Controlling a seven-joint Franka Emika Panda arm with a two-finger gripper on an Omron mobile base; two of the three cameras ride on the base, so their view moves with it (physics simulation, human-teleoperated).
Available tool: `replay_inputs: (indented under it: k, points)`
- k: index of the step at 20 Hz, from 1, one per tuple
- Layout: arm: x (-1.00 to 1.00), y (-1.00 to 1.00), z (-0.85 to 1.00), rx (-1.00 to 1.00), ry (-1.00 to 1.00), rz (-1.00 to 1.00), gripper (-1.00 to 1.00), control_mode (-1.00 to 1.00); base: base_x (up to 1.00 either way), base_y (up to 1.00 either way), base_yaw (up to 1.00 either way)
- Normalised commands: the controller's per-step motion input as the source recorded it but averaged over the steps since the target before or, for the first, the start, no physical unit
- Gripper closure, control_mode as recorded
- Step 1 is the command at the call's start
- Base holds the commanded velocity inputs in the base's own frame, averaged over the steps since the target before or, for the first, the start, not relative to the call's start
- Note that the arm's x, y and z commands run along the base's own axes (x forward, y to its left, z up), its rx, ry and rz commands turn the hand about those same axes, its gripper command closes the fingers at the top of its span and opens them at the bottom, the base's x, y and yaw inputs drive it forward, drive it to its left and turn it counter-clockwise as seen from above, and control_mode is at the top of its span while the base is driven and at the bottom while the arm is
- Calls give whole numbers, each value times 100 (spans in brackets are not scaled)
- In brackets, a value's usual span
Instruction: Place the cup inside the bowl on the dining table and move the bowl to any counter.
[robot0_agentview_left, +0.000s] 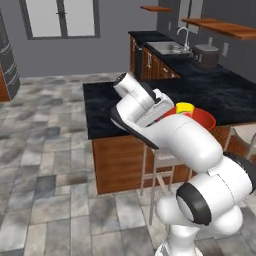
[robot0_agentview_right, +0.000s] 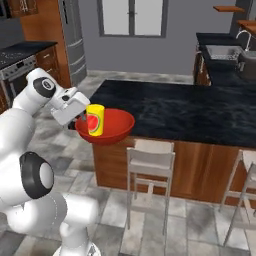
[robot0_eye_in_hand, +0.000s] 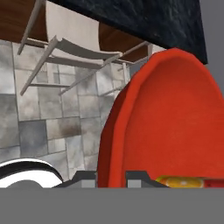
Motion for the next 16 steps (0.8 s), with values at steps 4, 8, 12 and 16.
replay_inputs:
  k: [4,8,12,16]
  points:
    - [0,0,0,0,0,0,100,100,1,94,0]
    - [0,0,0,0,0,0,100,100,2,98,0]
    - [0,0,0,0,0,0,100,100,13,90,-1]
    - [0,0,0,0,0,0,100,100,39,66,-6]
